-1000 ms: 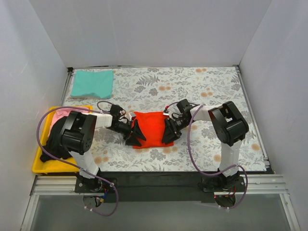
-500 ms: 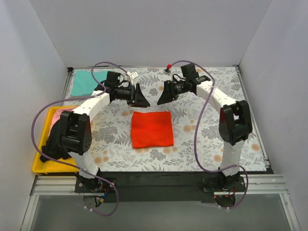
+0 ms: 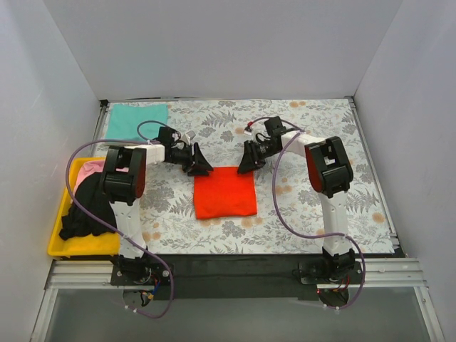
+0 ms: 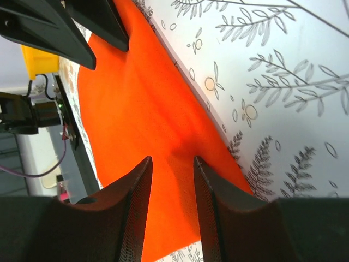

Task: Fold and stack the t-shirts
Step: Fold the tshirt, then neatly place the folded tshirt to the corner

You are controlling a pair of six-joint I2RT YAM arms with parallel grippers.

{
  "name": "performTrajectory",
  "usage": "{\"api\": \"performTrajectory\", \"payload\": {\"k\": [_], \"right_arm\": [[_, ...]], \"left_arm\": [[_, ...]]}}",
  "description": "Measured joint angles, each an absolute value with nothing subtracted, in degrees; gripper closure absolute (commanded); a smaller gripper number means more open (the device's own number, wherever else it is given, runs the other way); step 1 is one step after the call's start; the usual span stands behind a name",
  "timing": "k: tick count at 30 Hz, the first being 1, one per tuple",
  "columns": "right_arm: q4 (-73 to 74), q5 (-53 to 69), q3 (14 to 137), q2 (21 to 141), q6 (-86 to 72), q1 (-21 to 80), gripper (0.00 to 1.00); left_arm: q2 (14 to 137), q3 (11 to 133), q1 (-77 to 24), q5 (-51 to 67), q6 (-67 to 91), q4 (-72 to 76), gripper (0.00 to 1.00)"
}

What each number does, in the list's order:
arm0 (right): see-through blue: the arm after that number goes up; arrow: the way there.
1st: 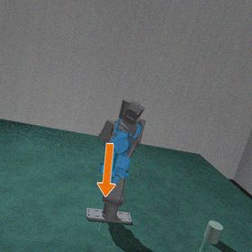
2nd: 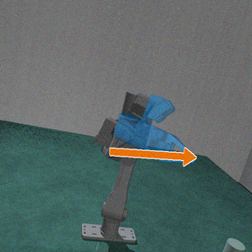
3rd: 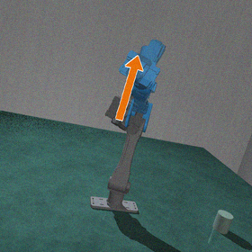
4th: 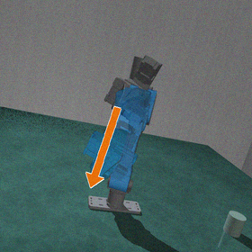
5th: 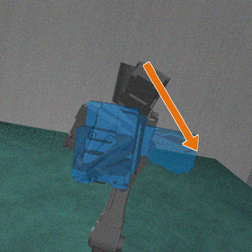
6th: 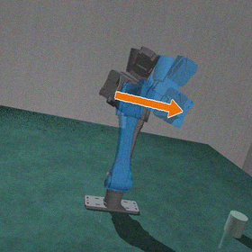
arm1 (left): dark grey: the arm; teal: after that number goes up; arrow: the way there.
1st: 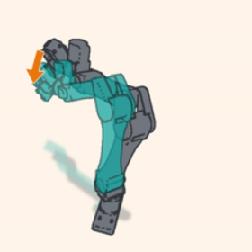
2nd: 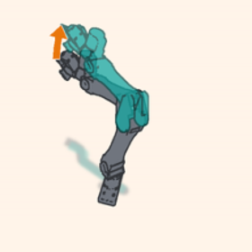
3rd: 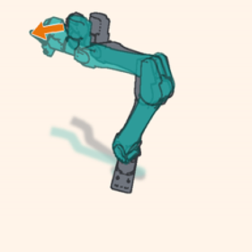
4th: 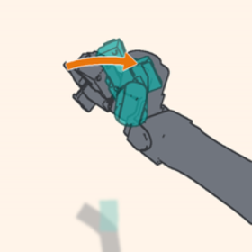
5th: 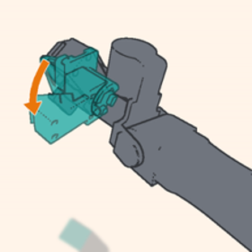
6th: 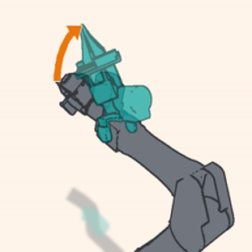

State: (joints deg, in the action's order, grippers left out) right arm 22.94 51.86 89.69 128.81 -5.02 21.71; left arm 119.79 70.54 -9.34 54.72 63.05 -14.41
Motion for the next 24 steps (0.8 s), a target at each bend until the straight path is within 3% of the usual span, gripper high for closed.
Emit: {"api": "performTrajectory", "payload": {"k": [4,8,14,19,24], "right_arm": [[22.3,52.7,89.2,128.8,-6.1,20.2,0.57],[25.6,50.8,91.2,127.8,-4.6,19.2,0.54],[30.6,42.3,91.9,114.1,1.7,21.8,0.49],[30.6,30.4,88.8,98.9,8.4,35.3,0.49],[30.5,17.5,85.1,98.1,13.8,53.3,0.50]], "left_arm": [[119.7,71.2,-8.1,55.4,63.0,-14.6,0.59],[115.6,70.2,-4.9,55.6,62.7,-15.6,0.51],[88.6,60.8,0.4,54.1,62.7,-17.9,0.43],[74.6,58.4,0.0,51.0,62.4,-22.5,0.43],[74.3,52.9,0.7,46.6,63.2,-29.8,0.43]]}}
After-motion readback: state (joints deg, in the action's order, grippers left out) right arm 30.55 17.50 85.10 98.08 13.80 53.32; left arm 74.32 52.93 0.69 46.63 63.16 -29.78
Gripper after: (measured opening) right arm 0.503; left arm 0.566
